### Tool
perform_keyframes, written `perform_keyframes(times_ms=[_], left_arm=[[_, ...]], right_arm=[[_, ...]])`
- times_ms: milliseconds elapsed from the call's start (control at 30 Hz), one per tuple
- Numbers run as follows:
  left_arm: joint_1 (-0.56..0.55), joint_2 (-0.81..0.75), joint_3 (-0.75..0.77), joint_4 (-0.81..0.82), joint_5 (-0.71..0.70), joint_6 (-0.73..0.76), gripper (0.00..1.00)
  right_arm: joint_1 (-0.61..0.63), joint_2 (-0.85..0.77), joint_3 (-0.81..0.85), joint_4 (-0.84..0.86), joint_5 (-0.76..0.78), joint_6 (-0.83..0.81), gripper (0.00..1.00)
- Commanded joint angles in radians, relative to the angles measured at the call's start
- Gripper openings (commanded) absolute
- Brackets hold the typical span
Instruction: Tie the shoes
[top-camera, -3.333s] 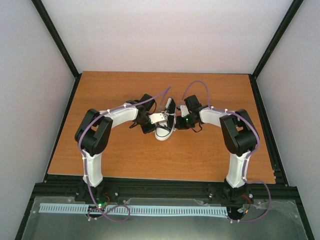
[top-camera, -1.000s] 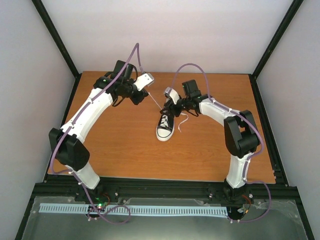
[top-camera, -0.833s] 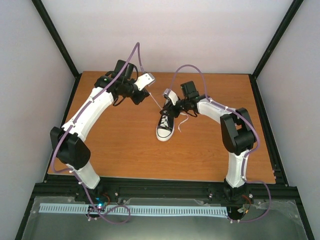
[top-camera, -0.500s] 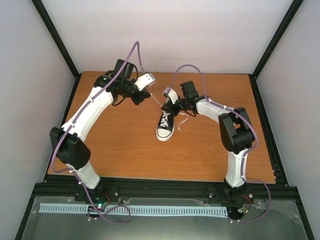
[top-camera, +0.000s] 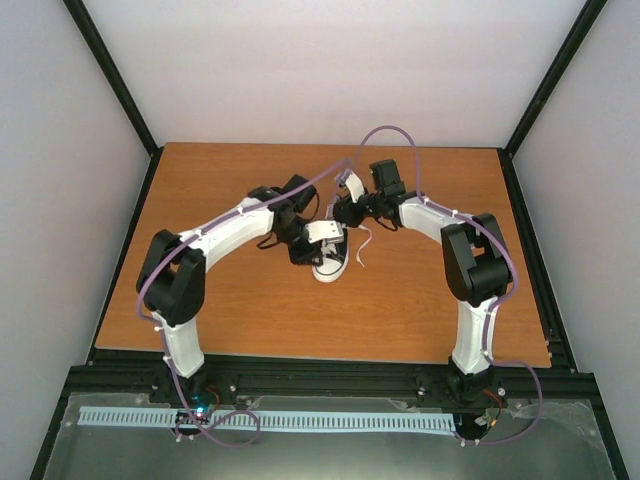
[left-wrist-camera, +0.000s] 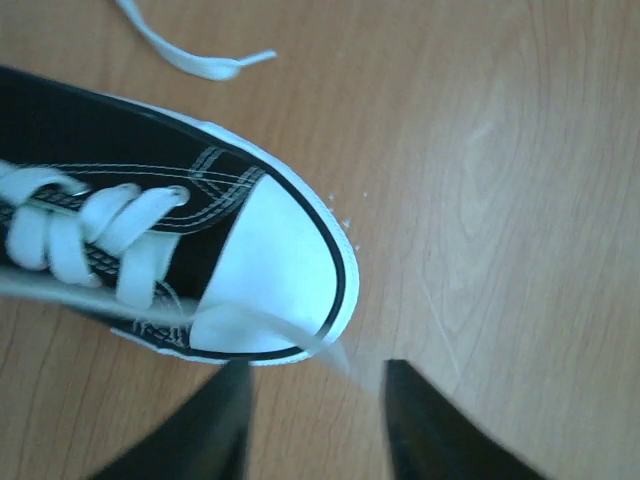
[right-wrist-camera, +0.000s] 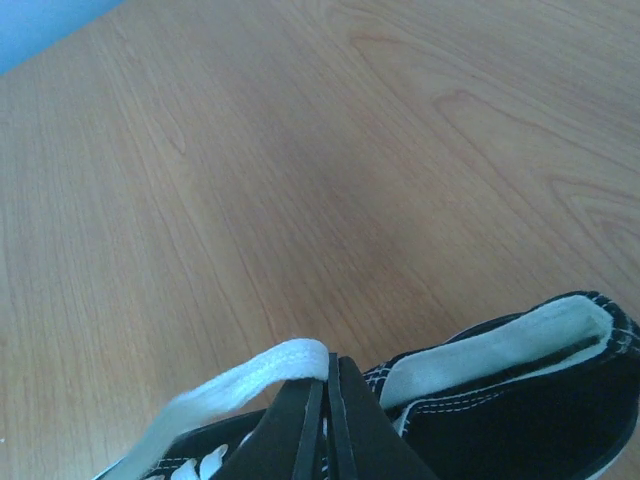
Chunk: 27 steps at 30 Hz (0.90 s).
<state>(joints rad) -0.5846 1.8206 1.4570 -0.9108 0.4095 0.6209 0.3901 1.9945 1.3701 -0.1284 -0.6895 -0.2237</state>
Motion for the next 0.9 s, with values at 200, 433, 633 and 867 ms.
perform_keyframes(times_ms=[200, 433, 633, 867], left_arm=[[0.138, -0.042, 0.165, -0.151, 0.135, 0.296, 0.49], [0.225, 0.157, 0.398, -0.072, 0.276, 0.386, 0.42], [0.233, 0.302, 0.485, -0.081, 0.395, 0.531, 0.39], [0.246, 0.366, 0.476, -0.084, 0.547, 0.579, 0.44]], right_arm=[[-0.007, -0.045, -0.051, 0.060, -0.083, -0.066, 0.03], [-0.007, -0.058, -0.062, 0.061, -0.088, -0.077, 0.03], [-0.007, -0.080, -0.081, 0.090, -0.078, -0.053, 0.03], [-0.008, -0.114, -0.113, 0.111, -0.034, -0.035, 0.03]])
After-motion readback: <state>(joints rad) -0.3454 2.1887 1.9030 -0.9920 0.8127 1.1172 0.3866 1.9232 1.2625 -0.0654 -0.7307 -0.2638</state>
